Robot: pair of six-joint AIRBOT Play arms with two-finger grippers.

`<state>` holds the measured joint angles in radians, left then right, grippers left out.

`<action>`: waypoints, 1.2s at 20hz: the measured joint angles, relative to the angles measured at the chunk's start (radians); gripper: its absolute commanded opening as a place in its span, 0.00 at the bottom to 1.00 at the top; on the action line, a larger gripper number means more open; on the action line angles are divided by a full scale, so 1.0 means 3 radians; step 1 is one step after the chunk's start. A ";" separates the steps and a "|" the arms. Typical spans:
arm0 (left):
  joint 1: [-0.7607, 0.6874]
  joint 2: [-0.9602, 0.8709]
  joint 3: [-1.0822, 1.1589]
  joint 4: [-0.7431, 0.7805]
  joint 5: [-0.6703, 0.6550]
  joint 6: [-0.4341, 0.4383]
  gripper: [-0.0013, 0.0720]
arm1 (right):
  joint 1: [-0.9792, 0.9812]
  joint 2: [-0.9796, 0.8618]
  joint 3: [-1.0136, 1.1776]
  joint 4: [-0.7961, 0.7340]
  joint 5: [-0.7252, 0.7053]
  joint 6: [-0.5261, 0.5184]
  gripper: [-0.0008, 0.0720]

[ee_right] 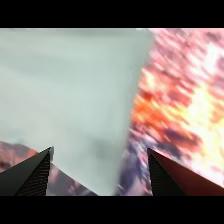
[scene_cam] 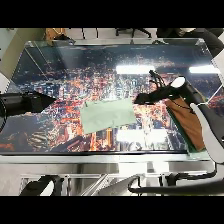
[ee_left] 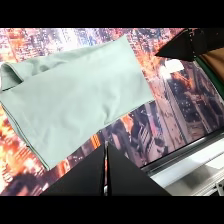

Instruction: Fold the shirts.

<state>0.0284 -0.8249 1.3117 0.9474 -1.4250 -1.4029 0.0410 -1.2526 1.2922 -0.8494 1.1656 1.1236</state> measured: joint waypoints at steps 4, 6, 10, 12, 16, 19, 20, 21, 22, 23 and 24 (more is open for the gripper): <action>0.0000 0.0004 0.0000 0.0001 0.0013 -0.0010 0.03 | -0.0195 -0.0247 -0.0039 -0.0095 0.0215 0.0036 0.92; 0.0000 0.0004 0.0000 0.0009 0.0024 -0.0010 0.03 | -0.0198 -0.0384 -0.0046 0.0036 0.0254 -0.0038 0.92; 0.0000 0.0004 0.0000 0.0009 0.0036 -0.0010 0.03 | -0.0106 -0.0619 -0.0051 0.0509 0.0256 -0.0303 0.92; 0.0000 0.0004 0.0000 0.0008 0.0037 -0.0010 0.03 | -0.0023 -0.0732 -0.0052 0.0755 0.0206 -0.0440 0.83; 0.0000 0.0004 0.0000 0.0008 0.0037 -0.0010 0.03 | 0.0163 -0.0916 -0.0051 0.1152 0.0036 -0.0678 0.36; 0.0000 0.0004 0.0000 0.0008 0.0037 0.0004 0.03 | 0.0219 -0.0966 -0.0036 0.1399 -0.0038 -0.0844 0.03; 0.0000 0.0004 0.0000 0.0008 0.0037 0.0017 0.03 | 0.0220 -0.0973 -0.0015 0.1459 -0.0037 -0.0891 0.03; 0.0000 0.0004 0.0000 0.0009 0.0037 0.0022 0.03 | 0.0214 -0.0969 0.0019 0.1521 -0.0006 -0.0937 0.03; 0.0000 0.0004 0.0000 0.0009 0.0037 0.0028 0.03 | 0.0192 -0.0940 0.0066 0.1581 0.0038 -0.0961 0.03; 0.0000 0.0004 0.0000 0.0009 0.0037 0.0037 0.03 | 0.0153 -0.0889 0.0113 0.1621 0.0075 -0.0971 0.03; 0.0000 0.0004 0.0000 0.0009 0.0037 0.0045 0.03 | 0.0085 -0.0814 0.0168 0.1648 0.0098 -0.0969 0.03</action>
<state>0.0284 -0.8238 1.3117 0.9501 -1.4139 -1.3895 0.0666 -1.4967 1.3426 -0.3550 1.1950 0.8330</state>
